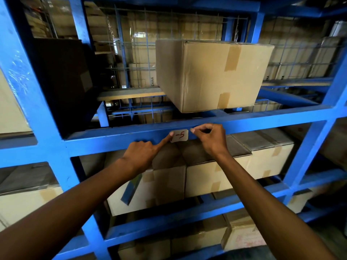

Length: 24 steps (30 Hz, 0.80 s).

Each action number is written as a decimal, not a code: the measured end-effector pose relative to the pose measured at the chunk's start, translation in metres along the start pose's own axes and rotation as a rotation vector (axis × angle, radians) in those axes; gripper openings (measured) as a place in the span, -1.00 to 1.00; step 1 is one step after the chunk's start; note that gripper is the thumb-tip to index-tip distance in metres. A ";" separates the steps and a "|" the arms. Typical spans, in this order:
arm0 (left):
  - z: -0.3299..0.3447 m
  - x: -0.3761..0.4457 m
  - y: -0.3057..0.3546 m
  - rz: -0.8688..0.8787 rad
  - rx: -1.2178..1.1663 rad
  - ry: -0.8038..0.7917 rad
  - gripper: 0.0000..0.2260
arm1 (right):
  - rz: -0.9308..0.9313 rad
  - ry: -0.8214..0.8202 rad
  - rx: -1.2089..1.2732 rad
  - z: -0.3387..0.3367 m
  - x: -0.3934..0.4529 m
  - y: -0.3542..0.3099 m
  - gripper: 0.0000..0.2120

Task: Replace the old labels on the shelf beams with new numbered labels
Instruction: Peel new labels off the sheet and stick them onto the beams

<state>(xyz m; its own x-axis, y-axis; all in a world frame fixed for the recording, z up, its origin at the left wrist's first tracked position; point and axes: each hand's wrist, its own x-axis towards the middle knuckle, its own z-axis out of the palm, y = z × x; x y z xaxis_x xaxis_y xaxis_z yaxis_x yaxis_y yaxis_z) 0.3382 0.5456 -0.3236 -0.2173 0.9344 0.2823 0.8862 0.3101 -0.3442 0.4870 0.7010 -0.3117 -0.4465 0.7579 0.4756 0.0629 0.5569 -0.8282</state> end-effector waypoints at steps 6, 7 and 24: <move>0.002 -0.001 -0.001 0.034 -0.001 0.008 -0.14 | -0.078 -0.016 -0.015 -0.010 0.002 0.015 -0.89; 0.001 -0.002 -0.002 0.051 0.010 0.008 -0.15 | -0.109 -0.052 -0.051 -0.008 0.001 0.018 -0.87; -0.005 -0.009 0.000 0.072 0.063 -0.029 -0.21 | 0.138 -0.028 -0.126 0.034 0.000 0.053 -0.33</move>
<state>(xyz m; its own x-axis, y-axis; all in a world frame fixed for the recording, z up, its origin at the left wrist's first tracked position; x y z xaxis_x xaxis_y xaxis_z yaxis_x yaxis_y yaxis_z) 0.3428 0.5364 -0.3215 -0.1667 0.9589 0.2294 0.8725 0.2519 -0.4186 0.4602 0.7195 -0.3657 -0.4502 0.8213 0.3504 0.2358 0.4878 -0.8405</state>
